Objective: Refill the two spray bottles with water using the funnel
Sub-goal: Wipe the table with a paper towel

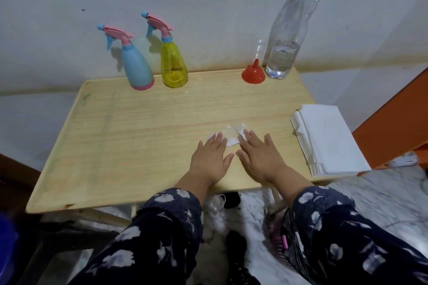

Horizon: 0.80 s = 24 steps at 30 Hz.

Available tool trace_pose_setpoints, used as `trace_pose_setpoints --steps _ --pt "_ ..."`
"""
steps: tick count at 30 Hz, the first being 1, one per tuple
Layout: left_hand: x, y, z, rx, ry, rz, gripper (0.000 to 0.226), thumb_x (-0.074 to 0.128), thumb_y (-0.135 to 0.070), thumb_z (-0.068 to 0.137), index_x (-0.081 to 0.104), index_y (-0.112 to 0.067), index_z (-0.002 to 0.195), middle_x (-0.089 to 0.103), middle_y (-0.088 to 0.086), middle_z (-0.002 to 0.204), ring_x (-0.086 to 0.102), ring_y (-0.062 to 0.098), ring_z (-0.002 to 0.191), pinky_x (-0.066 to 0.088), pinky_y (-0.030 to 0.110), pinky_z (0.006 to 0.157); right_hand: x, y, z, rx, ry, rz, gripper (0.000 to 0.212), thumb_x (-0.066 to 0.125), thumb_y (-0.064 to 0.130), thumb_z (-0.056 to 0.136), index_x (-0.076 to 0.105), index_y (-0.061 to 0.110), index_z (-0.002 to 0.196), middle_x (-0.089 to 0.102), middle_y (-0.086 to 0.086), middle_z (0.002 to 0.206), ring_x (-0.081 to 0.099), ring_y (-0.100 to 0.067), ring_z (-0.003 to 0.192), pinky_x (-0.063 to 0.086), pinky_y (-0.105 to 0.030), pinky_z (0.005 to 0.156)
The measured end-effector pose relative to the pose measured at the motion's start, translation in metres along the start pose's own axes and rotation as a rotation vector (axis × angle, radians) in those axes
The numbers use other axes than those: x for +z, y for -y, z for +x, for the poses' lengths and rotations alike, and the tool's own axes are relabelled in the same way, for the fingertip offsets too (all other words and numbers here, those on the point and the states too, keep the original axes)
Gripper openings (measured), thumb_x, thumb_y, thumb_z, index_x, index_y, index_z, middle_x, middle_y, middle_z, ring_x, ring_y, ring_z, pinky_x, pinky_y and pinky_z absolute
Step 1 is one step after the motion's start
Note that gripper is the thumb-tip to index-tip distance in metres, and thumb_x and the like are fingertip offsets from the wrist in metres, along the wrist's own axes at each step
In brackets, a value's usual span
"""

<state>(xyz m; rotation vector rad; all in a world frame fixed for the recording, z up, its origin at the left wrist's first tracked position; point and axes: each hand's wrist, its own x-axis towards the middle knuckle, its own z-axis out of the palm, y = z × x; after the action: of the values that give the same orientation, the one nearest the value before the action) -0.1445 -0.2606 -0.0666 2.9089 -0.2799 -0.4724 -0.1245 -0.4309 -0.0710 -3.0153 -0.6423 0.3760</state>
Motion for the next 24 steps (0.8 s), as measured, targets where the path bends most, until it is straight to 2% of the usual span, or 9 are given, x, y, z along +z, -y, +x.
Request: trace_pose_setpoints --steps 4,7,9,12,16,18,21,24 --pt "0.012 -0.004 -0.026 0.042 -0.011 0.014 0.06 0.019 -0.045 0.104 0.009 -0.017 0.156 -0.002 -0.001 0.164 -0.006 0.013 0.15 0.003 0.043 0.122 0.007 0.003 -0.03 -0.007 0.002 0.0 0.086 -0.017 0.05 0.08 0.013 0.016 0.153 0.006 -0.004 0.162 0.005 -0.019 0.149 0.007 -0.052 0.116" --pt "0.022 -0.005 -0.042 0.069 -0.047 0.028 0.057 0.02 -0.044 0.104 0.013 -0.02 0.156 0.001 -0.001 0.164 -0.005 0.014 0.15 0.004 0.044 0.122 0.009 0.008 -0.053 0.03 0.021 0.078 0.057 0.005 0.041 0.101 0.011 0.019 0.153 0.002 -0.002 0.162 -0.002 -0.019 0.15 0.001 -0.05 0.117" --pt "0.024 -0.003 -0.047 0.072 -0.092 0.018 0.055 0.021 -0.042 0.105 0.014 -0.023 0.155 0.002 -0.002 0.164 -0.005 0.015 0.151 0.002 0.044 0.122 0.008 0.011 -0.06 0.062 -0.029 0.104 0.05 0.017 0.033 0.104 0.013 0.023 0.153 0.001 0.0 0.162 -0.006 -0.022 0.149 -0.003 -0.052 0.117" --pt "0.018 0.0 -0.042 0.051 -0.142 0.028 0.054 0.021 -0.04 0.105 0.007 -0.027 0.156 -0.003 -0.001 0.164 -0.008 0.018 0.15 0.0 0.046 0.121 0.0 0.018 -0.055 0.104 -0.077 0.125 0.049 0.02 0.033 0.104 0.012 0.029 0.153 -0.002 0.0 0.162 -0.008 -0.03 0.148 -0.005 -0.056 0.115" --pt "0.007 -0.002 -0.027 0.034 -0.024 0.016 0.054 0.018 -0.039 0.105 0.002 -0.027 0.156 -0.004 0.004 0.164 -0.005 0.022 0.151 0.002 0.046 0.121 -0.006 0.025 -0.034 0.128 0.073 0.107 0.062 0.033 0.022 0.1 0.003 0.035 0.152 -0.006 -0.004 0.162 -0.006 -0.032 0.148 0.001 -0.06 0.114" --pt "0.005 -0.005 -0.025 0.056 0.046 0.007 0.054 0.019 -0.035 0.106 0.007 -0.02 0.156 -0.002 0.003 0.164 -0.003 0.021 0.151 0.006 0.044 0.121 -0.005 0.027 -0.029 0.137 0.116 0.095 0.06 0.031 0.021 0.1 0.005 0.033 0.152 -0.006 -0.001 0.162 -0.004 -0.029 0.149 0.004 -0.06 0.114" --pt "0.013 -0.008 -0.033 0.056 0.032 -0.007 0.055 0.022 -0.03 0.107 0.008 -0.011 0.156 -0.001 0.003 0.164 -0.001 0.02 0.151 0.009 0.04 0.122 -0.002 0.028 -0.037 0.116 0.089 0.075 0.055 0.027 0.019 0.101 0.009 0.022 0.154 -0.003 0.0 0.162 0.001 -0.025 0.149 0.006 -0.057 0.116" --pt "0.026 -0.014 -0.051 0.051 0.002 -0.022 0.056 0.024 -0.031 0.106 0.005 -0.013 0.156 -0.002 0.005 0.164 -0.002 0.02 0.151 0.009 0.038 0.122 0.003 0.03 -0.058 0.081 0.056 0.09 0.058 0.029 0.013 0.099 0.009 0.02 0.154 -0.001 -0.003 0.162 0.003 -0.023 0.149 0.006 -0.053 0.118"
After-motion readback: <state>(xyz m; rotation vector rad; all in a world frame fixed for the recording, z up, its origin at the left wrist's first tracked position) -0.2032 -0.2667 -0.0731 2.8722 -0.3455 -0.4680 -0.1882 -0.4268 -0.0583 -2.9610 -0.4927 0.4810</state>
